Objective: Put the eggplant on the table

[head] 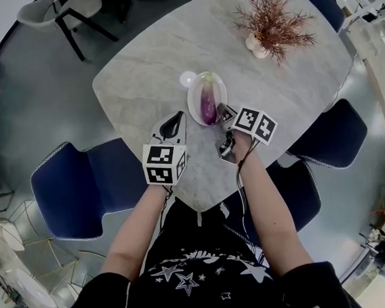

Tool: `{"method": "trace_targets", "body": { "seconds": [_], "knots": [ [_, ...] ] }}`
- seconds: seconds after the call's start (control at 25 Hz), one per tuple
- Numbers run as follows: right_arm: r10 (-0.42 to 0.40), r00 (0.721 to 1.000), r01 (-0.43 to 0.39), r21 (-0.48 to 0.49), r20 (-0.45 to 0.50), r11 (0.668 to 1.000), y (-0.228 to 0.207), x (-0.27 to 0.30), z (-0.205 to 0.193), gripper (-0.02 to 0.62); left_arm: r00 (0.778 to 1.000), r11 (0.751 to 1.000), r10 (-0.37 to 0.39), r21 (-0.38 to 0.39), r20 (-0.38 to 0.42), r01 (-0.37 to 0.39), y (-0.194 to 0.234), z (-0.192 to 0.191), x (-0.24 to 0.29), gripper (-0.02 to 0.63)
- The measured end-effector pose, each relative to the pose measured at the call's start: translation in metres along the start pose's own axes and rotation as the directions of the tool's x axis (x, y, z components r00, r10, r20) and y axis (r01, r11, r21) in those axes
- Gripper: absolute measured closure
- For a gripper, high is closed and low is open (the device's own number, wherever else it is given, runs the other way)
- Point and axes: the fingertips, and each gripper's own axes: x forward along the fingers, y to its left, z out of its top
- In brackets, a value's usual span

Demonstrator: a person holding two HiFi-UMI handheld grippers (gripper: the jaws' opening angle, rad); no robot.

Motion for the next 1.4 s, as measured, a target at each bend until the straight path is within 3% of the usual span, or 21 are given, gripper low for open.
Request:
{"method": "trace_targets", "body": {
  "seconds": [0.48,0.68,0.92,1.4],
  "knots": [
    [0.041,0.999,-0.042,0.028,0.036,0.999,-0.011,-0.04,-0.003,0.518,1.0,1.0,0.009,0.013,0.023,-0.009,-0.026,0.006,-0.014,0.598],
    [0.151,0.987,-0.153,0.045,0.053,0.987,0.003,-0.062,-0.013,0.52,0.999,1.0,0.022,0.02,0.036,-0.023,-0.044,0.003,-0.03,0.598],
    [0.222,0.975,-0.219,-0.094,0.022,0.971,0.021,-0.103,-0.024,0.52,0.997,0.999,0.045,0.021,0.068,-0.047,-0.076,0.002,-0.052,0.598],
    [0.367,0.93,-0.349,-0.253,0.025,0.902,0.048,-0.211,-0.04,0.543,0.983,0.996,0.078,0.037,0.168,-0.086,-0.153,0.011,-0.122,0.598]
  ]
}}
